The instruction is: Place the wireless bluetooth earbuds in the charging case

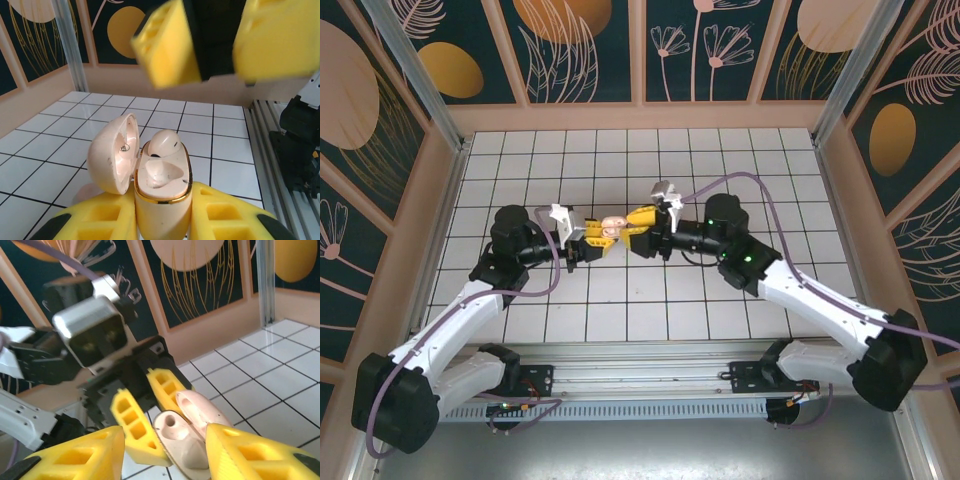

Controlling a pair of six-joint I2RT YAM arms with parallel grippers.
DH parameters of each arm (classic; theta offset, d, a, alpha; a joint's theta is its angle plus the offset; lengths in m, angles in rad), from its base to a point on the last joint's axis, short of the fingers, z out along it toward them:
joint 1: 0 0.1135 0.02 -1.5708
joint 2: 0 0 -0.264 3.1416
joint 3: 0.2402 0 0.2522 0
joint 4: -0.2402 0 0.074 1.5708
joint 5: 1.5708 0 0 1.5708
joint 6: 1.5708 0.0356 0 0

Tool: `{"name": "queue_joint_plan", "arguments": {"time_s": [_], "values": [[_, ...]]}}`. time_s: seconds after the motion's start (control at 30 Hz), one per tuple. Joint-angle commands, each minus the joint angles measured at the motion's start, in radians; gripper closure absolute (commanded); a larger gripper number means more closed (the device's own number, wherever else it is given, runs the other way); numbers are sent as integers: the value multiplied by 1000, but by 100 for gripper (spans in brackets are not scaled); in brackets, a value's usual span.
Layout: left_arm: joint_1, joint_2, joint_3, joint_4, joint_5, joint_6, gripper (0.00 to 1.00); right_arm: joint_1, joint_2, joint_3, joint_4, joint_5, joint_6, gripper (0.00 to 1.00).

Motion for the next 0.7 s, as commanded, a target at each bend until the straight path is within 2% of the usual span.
{"name": "queue_joint_plan", "arguments": {"time_s": [0.0, 0.17, 0.47, 0.67], "values": [[-3, -17, 26, -7, 32, 37, 76, -24, -60, -22, 52, -30, 43, 52], [-4, -17, 26, -3, 40, 39, 76, -29, -57, -2, -12, -5, 46, 52], [-3, -16, 26, 0, 41, 35, 76, -26, 60, 37, -34, -5, 65, 54], [-4, -15, 27, -11, 14, 36, 76, -12, 125, 99, -167, 71, 29, 56]]}}
